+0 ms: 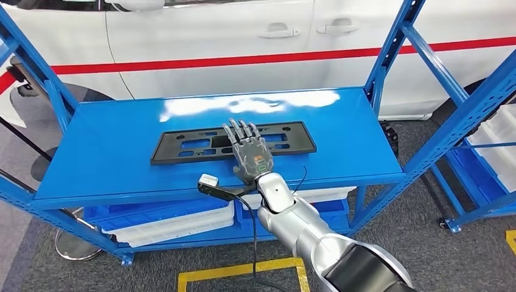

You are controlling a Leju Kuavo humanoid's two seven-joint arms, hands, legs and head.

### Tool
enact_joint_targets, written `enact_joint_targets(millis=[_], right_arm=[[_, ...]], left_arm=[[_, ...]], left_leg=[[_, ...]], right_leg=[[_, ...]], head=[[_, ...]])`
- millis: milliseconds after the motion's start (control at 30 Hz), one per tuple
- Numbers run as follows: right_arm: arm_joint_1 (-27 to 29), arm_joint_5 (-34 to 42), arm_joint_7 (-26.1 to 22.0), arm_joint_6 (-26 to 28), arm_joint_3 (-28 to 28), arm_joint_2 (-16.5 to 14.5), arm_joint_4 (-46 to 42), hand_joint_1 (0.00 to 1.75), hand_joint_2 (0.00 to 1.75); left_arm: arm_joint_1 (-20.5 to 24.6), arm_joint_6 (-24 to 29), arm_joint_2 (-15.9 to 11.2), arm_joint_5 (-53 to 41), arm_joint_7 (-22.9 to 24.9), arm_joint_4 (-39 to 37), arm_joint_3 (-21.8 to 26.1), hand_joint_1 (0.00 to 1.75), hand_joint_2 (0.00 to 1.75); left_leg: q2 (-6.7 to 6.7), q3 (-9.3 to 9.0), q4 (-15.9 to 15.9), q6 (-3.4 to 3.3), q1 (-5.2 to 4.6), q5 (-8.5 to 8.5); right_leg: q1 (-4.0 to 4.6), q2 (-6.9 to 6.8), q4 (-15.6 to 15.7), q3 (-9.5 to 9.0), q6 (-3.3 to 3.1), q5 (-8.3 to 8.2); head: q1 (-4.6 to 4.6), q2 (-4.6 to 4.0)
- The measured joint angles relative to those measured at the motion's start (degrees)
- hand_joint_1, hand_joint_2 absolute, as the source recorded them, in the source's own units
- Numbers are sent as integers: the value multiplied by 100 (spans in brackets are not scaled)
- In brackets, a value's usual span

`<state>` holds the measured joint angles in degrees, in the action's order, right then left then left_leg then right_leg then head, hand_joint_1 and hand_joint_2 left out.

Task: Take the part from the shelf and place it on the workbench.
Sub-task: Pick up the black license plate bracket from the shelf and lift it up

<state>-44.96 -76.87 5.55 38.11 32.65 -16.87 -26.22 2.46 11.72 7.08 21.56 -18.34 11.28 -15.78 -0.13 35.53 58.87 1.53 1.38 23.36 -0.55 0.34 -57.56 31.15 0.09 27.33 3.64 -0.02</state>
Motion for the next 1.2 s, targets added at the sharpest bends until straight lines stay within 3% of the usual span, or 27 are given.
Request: enact_joint_targets(millis=[100,167,267,300,333,367,433,467,500,567,600,667,700,733,800,833,867,933,967,1033,1133,1200], right_arm=[[-5,-13,1,-8,-32,13,12,0,175],[-13,-16,5,-13,-43,16,13,0,175],[11,-26,9,-33,-48,33,32,0,175],[30,-29,9,-41,-48,40,44,0,175],[46,-31,9,-47,-48,47,54,0,175],[54,-31,9,-52,-48,51,59,0,175],[47,-31,9,-63,-49,56,62,0,175],[37,-32,9,-74,-50,57,63,0,175],[30,-38,8,-83,-50,58,66,0,175],[24,-62,16,-98,-50,58,73,0,175],[25,-84,31,-99,-50,55,75,13,175],[17,-152,86,-150,-50,46,82,99,175],[16,-199,125,-217,-50,38,90,143,175],[20,-250,167,-303,-50,34,102,173,175],[44,-350,263,-477,-50,26,140,175,175],[59,-390,306,-538,-50,26,162,175,175],[68,-427,348,-581,-50,27,185,175,175],[73,-501,412,-629,-50,29,224,175,175],[68,-537,437,-654,-50,31,242,175,175],[62,-590,463,-708,-50,34,275,175,175],[53,-630,440,-765,-49,31,311,175,175],[45,-646,405,-798,-49,28,329,175,175]], left_arm=[[-1,-7,-28,4,-1,-4,0,0,0],[-10,-1,-37,6,0,-4,0,0,0],[-7,17,-41,8,0,-4,0,0,0],[-9,22,-41,9,1,-4,0,0,0],[-13,26,-41,10,1,-5,0,0,0],[-16,29,-41,12,2,-5,0,0,0],[-18,31,-39,15,2,-7,0,0,0],[-13,34,-37,17,3,-8,0,0,0],[-6,40,-35,20,5,-8,0,0,0],[3,55,-33,25,11,-9,0,0,0],[5,64,-34,25,14,-9,0,0,0],[5,86,-36,23,15,-9,0,0,0],[6,101,-38,22,18,-9,0,0,0],[7,115,-39,20,23,-10,0,0,0],[0,140,-40,16,38,-11,0,0,0],[-7,149,-42,15,46,-11,0,0,0],[-14,156,-43,17,55,-12,0,0,0],[-18,165,-48,21,66,-14,0,0,0],[-17,168,-50,23,67,-16,0,0,0],[-6,171,-53,24,60,-20,0,0,0],[-6,182,-51,44,37,-22,0,0,0],[-6,209,-47,55,24,-22,0,0,0]], left_leg=[[-15,-27,-32,-153,-23,65],[-16,-67,-56,-229,-19,84],[-17,-113,-62,-297,-31,135],[-22,-132,-61,-306,-40,157],[-28,-162,-60,-308,-50,183],[-35,-204,-61,-307,-61,211],[-43,-304,-66,-294,-83,276],[-47,-339,-68,-277,-96,306],[-48,-358,-75,-253,-99,328],[-46,-376,-101,-187,-94,353],[-38,-388,-112,-156,-89,371],[-25,-344,55,-101,-90,492],[-21,-225,316,-79,-85,624],[-19,-43,679,-56,-76,777],[-19,371,1373,-14,-57,976],[-18,476,1479,2,-49,925],[-17,471,1355,14,-39,756],[-9,205,631,16,-20,290],[-6,66,285,1,-23,142],[-11,-43,2,-63,-39,94],[-21,-50,-35,-173,-43,94],[-17,-79,-71,-239,-29,87]], right_leg=[[-5,-3,-18,-7,95,55],[-25,-9,-292,111,147,212],[-25,-14,-1414,761,171,636],[-24,-14,-1677,955,166,661],[-21,-14,-1723,1050,150,560],[-15,-14,-1531,1024,122,347],[18,-12,-750,731,29,-164],[42,-13,-402,587,-15,-308],[65,-15,-189,495,-46,-365],[92,-11,-66,446,-81,-334],[73,-10,-36,421,-95,-336],[33,-12,56,336,-137,-343],[15,-20,89,291,-156,-338],[23,-24,97,263,-174,-320],[29,-31,88,226,-189,-278],[30,-29,78,207,-185,-252],[28,-23,62,183,-176,-222],[25,-12,14,137,-138,-144],[35,-6,-21,134,-112,-109],[55,-2,-55,156,-58,-74],[50,-2,-91,178,23,-29],[33,-6,-418,324,81,173]], head=[[-1,0],[-1,0],[-2,0],[-2,0],[-2,0],[-2,0],[-2,0],[-3,0],[-3,0],[-4,0],[-2,0],[-2,0],[-1,0],[-2,0],[-1,0],[-2,0],[-2,0],[-2,0],[-2,0],[-3,0],[-2,0],[-3,0]])
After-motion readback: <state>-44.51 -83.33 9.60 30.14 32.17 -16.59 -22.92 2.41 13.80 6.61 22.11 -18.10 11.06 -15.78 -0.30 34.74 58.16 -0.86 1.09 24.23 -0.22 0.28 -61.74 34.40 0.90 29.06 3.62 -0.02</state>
